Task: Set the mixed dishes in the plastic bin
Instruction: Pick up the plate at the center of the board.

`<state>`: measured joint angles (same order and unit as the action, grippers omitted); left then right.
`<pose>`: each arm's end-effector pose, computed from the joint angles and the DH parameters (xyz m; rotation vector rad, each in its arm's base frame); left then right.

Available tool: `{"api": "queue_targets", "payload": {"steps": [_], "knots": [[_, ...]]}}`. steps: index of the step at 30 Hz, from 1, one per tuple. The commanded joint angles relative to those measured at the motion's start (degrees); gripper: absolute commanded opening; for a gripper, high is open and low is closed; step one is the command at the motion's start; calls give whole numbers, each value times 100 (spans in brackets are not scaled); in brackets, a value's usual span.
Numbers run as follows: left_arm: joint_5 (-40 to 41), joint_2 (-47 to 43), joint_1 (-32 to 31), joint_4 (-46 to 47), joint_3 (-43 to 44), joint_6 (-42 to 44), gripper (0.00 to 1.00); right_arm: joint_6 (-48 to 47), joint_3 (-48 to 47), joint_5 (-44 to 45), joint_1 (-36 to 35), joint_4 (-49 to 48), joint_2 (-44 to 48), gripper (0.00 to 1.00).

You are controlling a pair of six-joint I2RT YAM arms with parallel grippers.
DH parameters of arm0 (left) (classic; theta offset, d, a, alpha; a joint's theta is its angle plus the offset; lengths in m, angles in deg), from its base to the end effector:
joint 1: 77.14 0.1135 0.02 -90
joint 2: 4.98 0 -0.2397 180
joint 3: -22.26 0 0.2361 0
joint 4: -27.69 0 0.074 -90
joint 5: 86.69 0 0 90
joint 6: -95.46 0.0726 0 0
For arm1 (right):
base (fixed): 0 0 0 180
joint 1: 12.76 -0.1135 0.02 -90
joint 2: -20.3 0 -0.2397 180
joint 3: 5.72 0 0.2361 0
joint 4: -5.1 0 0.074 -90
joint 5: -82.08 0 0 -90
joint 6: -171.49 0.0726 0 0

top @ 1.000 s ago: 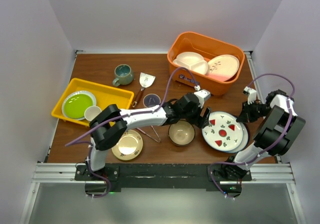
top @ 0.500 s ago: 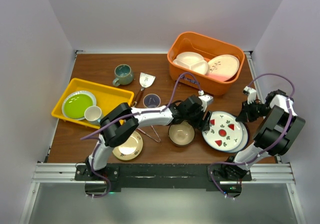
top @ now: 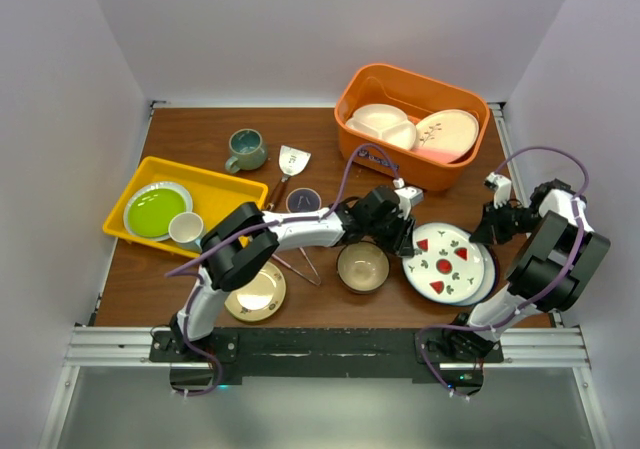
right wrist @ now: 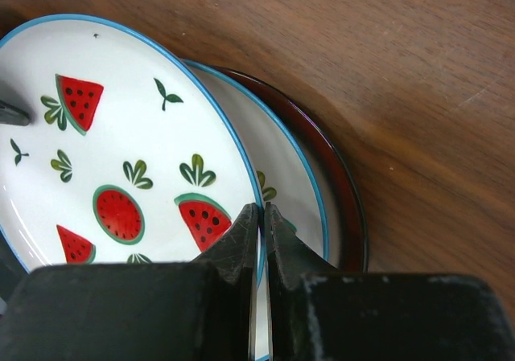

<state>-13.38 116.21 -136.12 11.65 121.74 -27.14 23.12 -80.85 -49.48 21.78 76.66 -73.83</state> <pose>0.2279 -0.4195 0.1433 0.7364 2.3638 -1.1207 0.2409 -0.1073 0.1474 -0.5199 2.4865 0.6731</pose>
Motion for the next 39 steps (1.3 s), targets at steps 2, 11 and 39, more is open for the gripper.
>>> {"api": "queue_targets", "payload": {"steps": [2, 11, 39], "knots": [[-274, -7, 27, 378, 226, -141, 31, -271, -182, -809, -71, 802, 175, 0], [-239, -314, 141, 615, 42, -264, 0, -1299, -481, -1056, -71, 1786, 61, 0], [-291, -2064, 501, 1828, -855, 96, 0, -1265, -868, -1056, -685, 1972, 852, 88]]}}
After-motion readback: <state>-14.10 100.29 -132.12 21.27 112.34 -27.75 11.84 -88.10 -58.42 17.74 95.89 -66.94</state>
